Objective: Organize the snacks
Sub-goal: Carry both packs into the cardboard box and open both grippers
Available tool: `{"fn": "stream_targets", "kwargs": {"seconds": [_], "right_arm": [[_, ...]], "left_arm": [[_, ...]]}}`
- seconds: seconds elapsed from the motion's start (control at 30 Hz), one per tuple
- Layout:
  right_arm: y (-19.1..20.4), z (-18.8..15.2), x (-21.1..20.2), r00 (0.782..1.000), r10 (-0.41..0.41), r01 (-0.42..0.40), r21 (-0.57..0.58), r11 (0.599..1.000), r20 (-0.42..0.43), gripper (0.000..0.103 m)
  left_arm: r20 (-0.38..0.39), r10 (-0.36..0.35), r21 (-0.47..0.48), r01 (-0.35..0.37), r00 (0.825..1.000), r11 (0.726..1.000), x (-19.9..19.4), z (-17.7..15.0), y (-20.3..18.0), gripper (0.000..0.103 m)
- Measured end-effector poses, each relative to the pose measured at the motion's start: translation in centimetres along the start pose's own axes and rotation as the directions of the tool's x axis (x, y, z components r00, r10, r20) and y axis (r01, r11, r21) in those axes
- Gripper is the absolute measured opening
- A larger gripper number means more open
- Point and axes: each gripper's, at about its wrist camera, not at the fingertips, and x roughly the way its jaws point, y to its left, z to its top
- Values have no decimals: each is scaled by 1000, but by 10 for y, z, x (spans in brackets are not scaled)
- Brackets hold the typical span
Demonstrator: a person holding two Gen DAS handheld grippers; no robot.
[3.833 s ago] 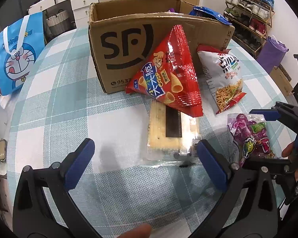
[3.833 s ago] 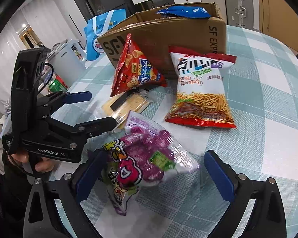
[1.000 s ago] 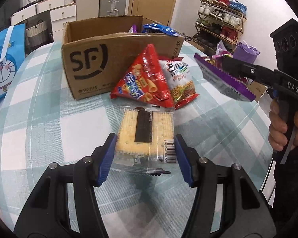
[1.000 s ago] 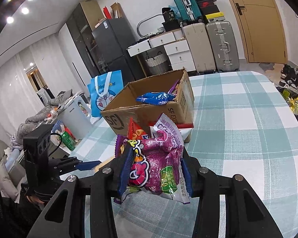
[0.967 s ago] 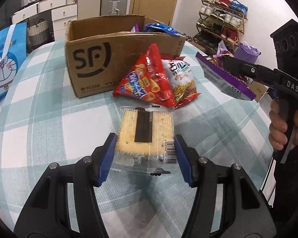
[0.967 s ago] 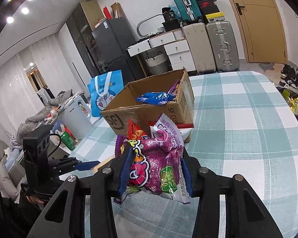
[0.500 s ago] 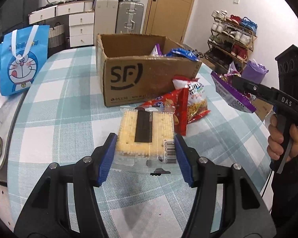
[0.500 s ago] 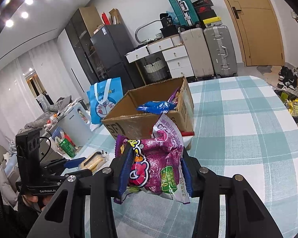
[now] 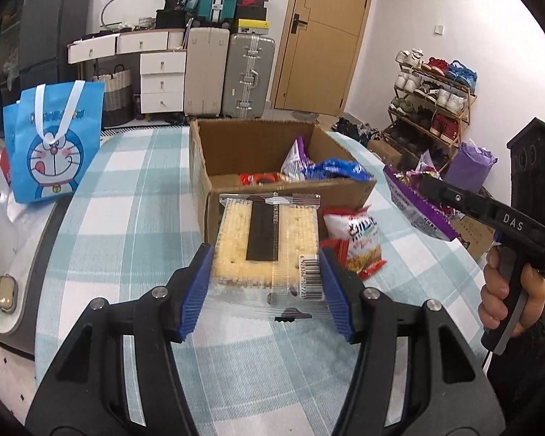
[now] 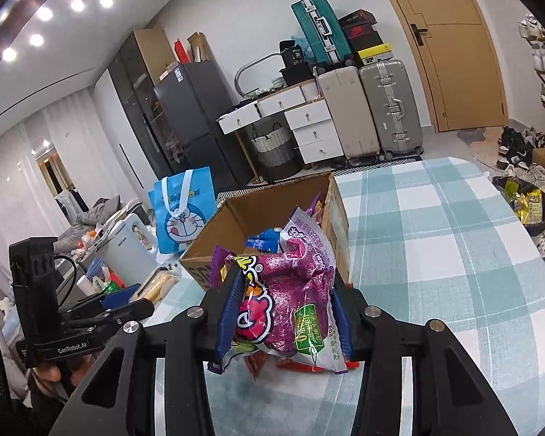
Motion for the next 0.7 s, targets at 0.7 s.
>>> {"fn": "stream_targets", "kwargs": {"seconds": [0.7], "right_arm": [[5, 40, 41, 1000, -24, 24, 4, 1000, -5, 44]], "left_arm": [[24, 50, -13, -50, 998, 999, 51, 62, -4, 55]]}}
